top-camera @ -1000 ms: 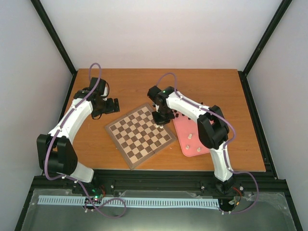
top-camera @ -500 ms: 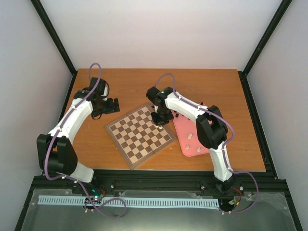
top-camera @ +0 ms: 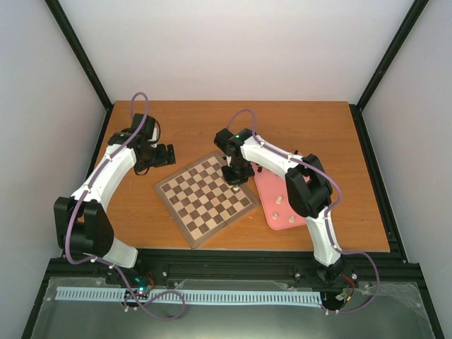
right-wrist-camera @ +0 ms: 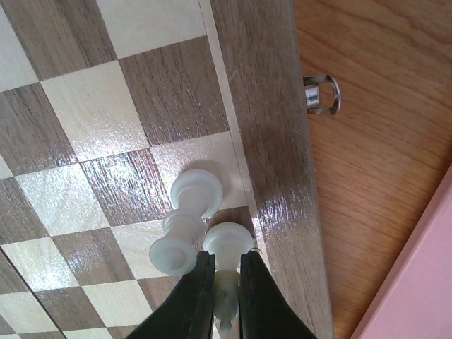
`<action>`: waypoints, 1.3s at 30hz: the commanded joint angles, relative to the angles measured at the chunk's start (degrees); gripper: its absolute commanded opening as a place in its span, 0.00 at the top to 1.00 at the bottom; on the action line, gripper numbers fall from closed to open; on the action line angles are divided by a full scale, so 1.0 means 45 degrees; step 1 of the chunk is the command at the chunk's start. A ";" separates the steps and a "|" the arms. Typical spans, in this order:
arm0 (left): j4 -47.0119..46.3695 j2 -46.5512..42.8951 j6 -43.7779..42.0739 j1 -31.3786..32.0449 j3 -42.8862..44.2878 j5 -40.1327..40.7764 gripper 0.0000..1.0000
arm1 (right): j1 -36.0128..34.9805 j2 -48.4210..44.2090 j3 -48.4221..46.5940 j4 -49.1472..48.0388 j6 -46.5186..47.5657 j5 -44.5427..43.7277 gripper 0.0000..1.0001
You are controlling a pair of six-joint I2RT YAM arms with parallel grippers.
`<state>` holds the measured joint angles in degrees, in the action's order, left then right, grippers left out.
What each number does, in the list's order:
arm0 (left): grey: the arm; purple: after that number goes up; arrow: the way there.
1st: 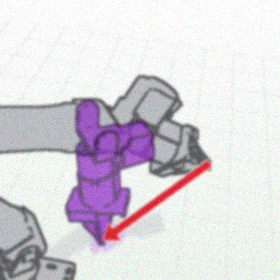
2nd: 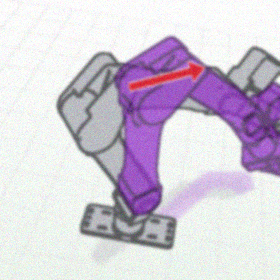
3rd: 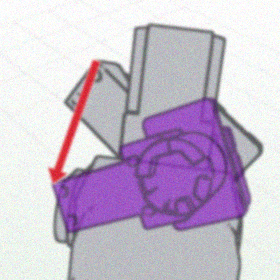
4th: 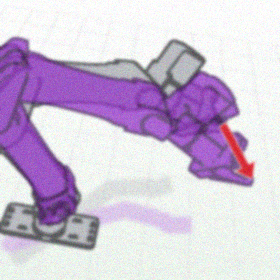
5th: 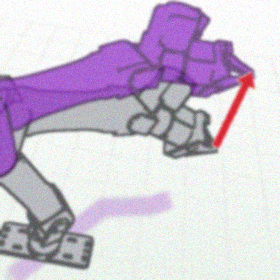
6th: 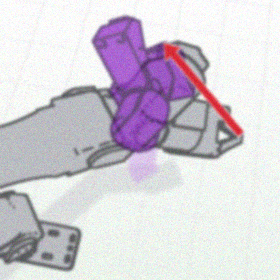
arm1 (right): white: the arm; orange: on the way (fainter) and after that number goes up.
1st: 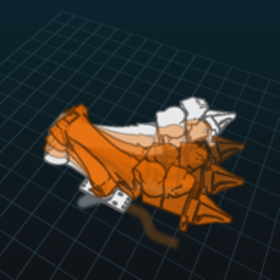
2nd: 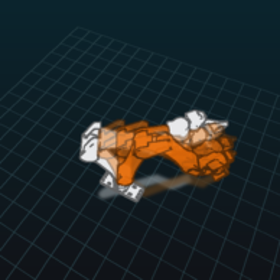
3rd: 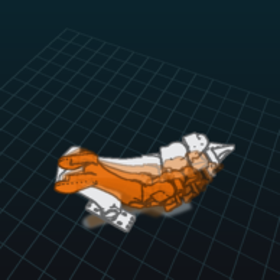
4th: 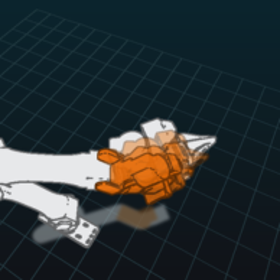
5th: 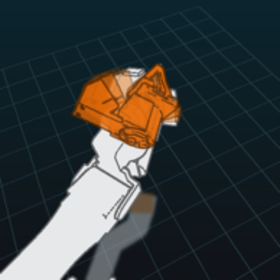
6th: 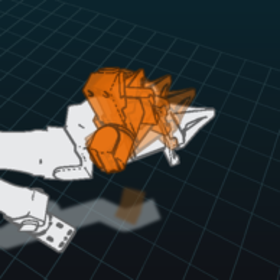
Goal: Set up the chess pieces on the board
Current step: Place the chess piece on the chessboard.
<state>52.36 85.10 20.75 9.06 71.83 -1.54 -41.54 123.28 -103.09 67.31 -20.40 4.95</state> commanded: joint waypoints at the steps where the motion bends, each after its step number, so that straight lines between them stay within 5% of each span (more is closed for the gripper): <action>1: -0.0013 -0.0244 -0.0273 0.0038 0.0307 0.0126 0.00 | -0.0159 0.0240 -0.0237 0.0024 0.0049 -0.0055 0.93; 39: -0.0013 -0.0094 -0.0220 0.0039 0.0344 0.0076 0.00 | -0.0242 -0.0971 0.0332 0.0223 0.0270 0.0007 0.73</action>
<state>52.36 85.10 20.75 9.06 71.83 -1.50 -41.91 122.26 -101.84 67.55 -19.49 4.97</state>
